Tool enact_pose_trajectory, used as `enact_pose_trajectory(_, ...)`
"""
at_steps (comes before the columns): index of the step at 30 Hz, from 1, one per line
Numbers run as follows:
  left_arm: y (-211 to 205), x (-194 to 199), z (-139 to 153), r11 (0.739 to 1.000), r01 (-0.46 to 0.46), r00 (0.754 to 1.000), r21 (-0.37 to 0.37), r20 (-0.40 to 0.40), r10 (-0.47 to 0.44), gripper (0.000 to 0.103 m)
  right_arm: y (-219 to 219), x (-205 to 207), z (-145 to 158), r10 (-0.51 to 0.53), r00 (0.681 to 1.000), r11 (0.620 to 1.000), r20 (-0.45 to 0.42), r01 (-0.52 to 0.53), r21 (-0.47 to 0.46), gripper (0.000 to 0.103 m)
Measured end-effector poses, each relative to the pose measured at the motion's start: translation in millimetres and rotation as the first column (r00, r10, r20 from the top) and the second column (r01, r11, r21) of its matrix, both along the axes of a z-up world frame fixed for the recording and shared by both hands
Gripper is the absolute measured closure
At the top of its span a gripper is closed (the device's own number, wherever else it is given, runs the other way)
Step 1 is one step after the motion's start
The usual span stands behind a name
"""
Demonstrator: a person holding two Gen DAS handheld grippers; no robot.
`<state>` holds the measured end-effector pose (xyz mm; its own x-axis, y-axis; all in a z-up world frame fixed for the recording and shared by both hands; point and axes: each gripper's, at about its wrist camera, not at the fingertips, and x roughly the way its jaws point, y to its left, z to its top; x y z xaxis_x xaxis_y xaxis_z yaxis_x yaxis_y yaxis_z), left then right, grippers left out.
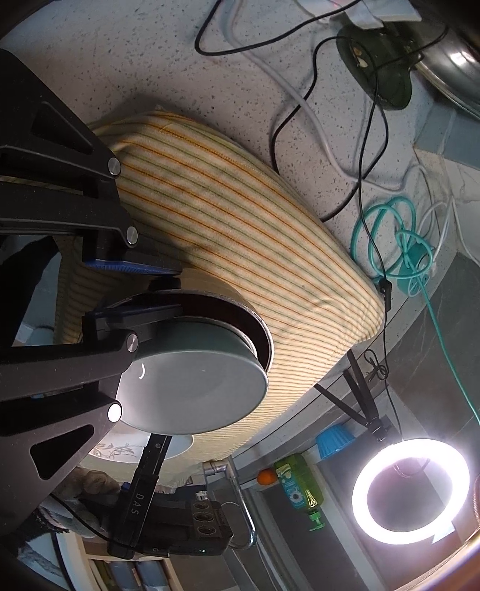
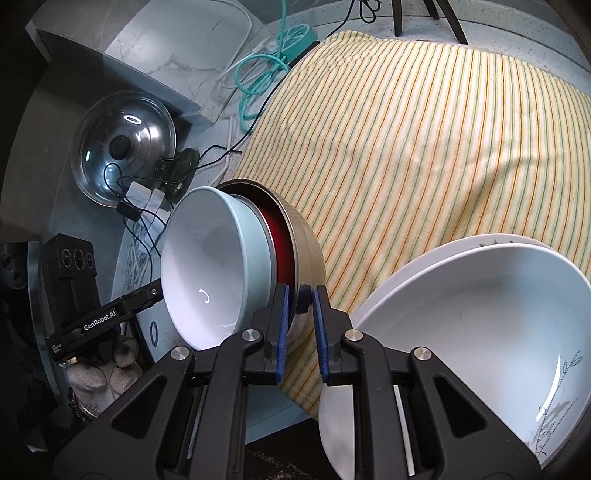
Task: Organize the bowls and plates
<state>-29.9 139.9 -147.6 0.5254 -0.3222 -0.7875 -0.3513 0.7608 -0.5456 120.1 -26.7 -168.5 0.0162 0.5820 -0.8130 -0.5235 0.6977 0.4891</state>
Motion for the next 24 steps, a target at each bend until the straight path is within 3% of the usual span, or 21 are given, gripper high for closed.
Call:
enact_pose_trajectory(9, -4, 4, 3, 1.0, 0.01, 1.0, 0.008, 0.007, -0.01, 0.092, -3, 1, 6, -0.005, 1.0, 1.0, 0.02, 0.005, 0.001, 0.088)
enact_pose_trajectory(24, -36, 30, 57, 0.995, 0.101, 0.986, 0.018, 0.134, -0.103, 0.091, -57, 2, 62, -0.089, 0.993, 0.994, 0.077, 0.083, 0.075, 0.088)
